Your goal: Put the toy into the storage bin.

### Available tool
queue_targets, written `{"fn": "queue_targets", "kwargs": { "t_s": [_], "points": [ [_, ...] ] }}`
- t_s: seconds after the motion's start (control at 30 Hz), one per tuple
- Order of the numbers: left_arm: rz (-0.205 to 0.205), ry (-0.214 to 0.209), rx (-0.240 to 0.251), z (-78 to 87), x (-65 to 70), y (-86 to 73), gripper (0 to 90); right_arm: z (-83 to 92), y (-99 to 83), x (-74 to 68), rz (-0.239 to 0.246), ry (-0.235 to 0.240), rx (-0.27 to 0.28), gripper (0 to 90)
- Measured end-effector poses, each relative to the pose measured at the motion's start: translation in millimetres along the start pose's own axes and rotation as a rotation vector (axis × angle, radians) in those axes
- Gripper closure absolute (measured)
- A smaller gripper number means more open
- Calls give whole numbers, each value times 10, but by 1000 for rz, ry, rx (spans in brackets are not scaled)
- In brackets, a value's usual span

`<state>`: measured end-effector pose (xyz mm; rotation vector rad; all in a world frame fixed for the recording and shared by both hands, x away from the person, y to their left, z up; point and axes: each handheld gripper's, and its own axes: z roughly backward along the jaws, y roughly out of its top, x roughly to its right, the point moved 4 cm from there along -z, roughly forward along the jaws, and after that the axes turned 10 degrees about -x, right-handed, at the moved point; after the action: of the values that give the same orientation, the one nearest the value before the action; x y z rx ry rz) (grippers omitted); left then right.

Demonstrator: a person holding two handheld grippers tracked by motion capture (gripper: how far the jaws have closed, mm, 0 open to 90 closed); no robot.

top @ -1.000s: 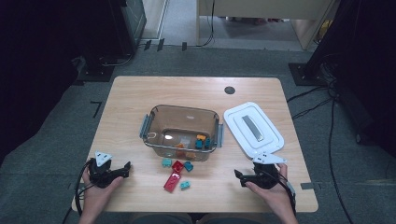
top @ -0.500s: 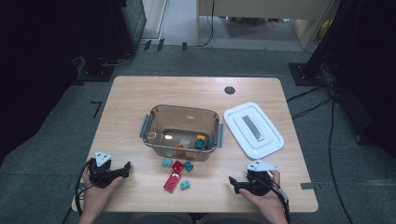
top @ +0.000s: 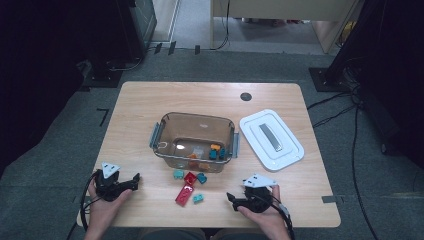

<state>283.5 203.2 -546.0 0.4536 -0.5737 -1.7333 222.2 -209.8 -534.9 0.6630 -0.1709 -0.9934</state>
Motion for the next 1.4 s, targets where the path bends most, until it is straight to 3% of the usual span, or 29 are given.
{"fn": "queue_targets", "kwargs": {
  "t_s": [0.27, 0.7, 0.93, 1.07, 1.4],
  "points": [
    [3, 4, 2, 20, -8, -17, 127, -137, 108, -281, 46, 50, 6, 312],
    [-5, -2, 8, 17, -2, -16, 134, -289, 223, -607, 106, 135, 8, 409],
    [-8, -4, 7, 17, 0, -16, 134, -370, 278, -762, 166, 171, 7, 424],
    [-8, -5, 7, 17, 0, -16, 134, -439, 283, -849, 226, 167, -7, 427],
    [-9, -6, 7, 17, 1, -16, 134, -479, 286, -851, 282, 137, -3, 564]
  ]
}}
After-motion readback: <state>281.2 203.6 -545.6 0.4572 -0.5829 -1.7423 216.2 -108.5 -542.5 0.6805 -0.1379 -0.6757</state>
